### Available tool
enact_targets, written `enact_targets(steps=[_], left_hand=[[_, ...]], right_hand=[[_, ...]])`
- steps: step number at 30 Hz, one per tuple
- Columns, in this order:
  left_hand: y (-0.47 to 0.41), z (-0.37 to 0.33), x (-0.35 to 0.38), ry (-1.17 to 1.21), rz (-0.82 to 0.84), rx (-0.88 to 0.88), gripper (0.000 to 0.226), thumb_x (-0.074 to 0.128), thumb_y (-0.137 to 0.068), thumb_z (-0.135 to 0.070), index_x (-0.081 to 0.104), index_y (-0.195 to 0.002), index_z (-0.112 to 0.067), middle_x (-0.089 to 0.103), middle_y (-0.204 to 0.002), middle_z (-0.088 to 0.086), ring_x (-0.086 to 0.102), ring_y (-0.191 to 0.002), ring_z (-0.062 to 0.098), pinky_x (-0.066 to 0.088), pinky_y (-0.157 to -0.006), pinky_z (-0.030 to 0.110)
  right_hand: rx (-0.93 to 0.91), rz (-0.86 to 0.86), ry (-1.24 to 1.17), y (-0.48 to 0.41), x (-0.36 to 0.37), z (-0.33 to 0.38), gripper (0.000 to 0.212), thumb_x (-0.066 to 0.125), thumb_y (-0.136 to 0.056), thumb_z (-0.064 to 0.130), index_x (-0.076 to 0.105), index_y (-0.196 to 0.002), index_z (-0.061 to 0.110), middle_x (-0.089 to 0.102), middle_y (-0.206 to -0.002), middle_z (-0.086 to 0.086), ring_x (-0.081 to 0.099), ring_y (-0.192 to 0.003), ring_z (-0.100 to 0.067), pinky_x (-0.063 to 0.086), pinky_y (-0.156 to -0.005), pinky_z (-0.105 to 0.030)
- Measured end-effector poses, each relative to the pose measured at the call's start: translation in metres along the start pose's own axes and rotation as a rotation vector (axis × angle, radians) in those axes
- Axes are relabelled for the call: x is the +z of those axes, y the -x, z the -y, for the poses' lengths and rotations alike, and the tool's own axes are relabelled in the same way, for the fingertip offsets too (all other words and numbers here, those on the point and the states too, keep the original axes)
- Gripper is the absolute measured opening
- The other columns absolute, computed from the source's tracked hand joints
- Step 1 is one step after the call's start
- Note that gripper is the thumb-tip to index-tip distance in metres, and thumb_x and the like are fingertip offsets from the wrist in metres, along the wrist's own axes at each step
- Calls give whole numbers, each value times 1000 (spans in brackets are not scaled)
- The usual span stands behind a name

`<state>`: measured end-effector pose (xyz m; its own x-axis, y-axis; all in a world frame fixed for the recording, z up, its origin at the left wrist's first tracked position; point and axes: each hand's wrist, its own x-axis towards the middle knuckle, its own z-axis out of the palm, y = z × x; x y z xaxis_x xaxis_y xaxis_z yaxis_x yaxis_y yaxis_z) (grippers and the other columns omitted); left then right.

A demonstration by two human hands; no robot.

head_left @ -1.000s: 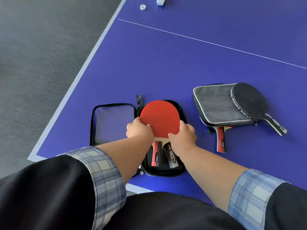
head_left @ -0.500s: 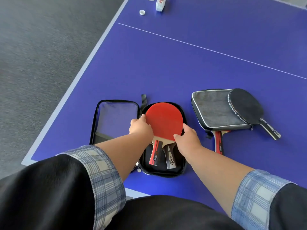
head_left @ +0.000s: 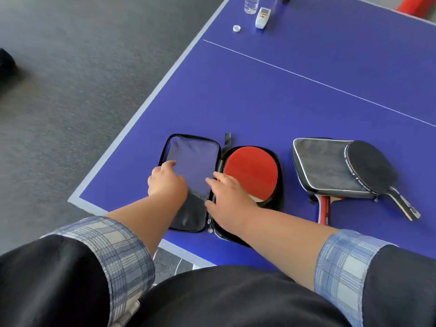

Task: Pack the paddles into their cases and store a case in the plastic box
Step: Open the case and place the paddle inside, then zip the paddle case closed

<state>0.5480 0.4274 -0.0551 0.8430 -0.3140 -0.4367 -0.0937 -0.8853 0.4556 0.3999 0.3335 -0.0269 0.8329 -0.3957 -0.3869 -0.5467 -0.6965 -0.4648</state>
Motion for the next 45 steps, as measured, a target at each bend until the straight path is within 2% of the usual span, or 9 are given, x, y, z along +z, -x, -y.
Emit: enact_targets(steps=[4,7,10,13,19,26,31,42,45], left_hand=[[5,41,-13,-19,11,-244,59,53,-92,-29,34,-148,-31,44,-139,11,46,-122,37,46,-96,49],[11,63,-16,101,137,-282,57,54,-93,-35,37,-147,-27,56,-127,10,62,-95,30,54,-78,41],[16,71,-27,199,90,-249,45,52,-94,-47,55,-133,-26,63,-103,-2,60,-77,17,51,-62,31],[28,61,-36,408,97,-256,55,47,-86,-68,62,-121,-29,66,-104,-4,63,-93,20,54,-87,44],[74,9,-32,849,496,-163,66,37,-91,-72,74,-109,-20,76,-103,5,69,-101,25,52,-91,40],[139,-53,19,481,431,124,26,48,-96,-54,72,-106,-50,57,-128,-14,49,-119,12,36,-102,32],[151,-78,64,105,425,369,34,41,-103,-40,61,-131,-41,42,-150,-15,33,-140,9,25,-117,34],[136,-85,130,-598,380,534,41,34,-101,-44,42,-140,-54,16,-164,-11,3,-150,25,8,-121,41],[136,-91,125,-622,356,617,41,36,-103,-38,44,-142,-47,26,-160,-9,16,-148,25,16,-119,39]], right_hand=[[-59,325,84,-14,28,30,82,56,-97,45,14,-161,16,5,-169,-11,6,-155,-30,16,-124,-46],[-28,482,165,-15,43,36,91,53,-95,57,8,-161,15,2,-169,-12,3,-155,-31,12,-125,-48],[-31,443,55,-9,46,38,91,51,-93,64,10,-161,19,5,-169,-9,5,-156,-28,11,-124,-50],[-23,300,-260,1,38,40,87,56,-91,61,21,-159,19,26,-165,-4,28,-150,-21,27,-115,-30],[-26,87,-817,38,13,37,47,58,-95,50,49,-139,38,65,-131,12,58,-124,-6,44,-106,-27],[222,-202,-801,102,-7,-36,25,63,-94,36,66,-117,26,71,-98,14,64,-93,-7,47,-77,-21],[393,-279,-829,130,1,-89,13,59,-96,32,64,-96,21,68,-82,0,67,-85,-26,54,-74,-43],[556,-195,-825,140,33,-153,28,58,-93,19,68,-120,19,69,-109,-11,63,-85,-34,47,-63,-32],[588,-120,-835,147,26,-154,28,58,-92,21,65,-118,12,63,-95,-10,51,-68,-24,42,-53,-30]])
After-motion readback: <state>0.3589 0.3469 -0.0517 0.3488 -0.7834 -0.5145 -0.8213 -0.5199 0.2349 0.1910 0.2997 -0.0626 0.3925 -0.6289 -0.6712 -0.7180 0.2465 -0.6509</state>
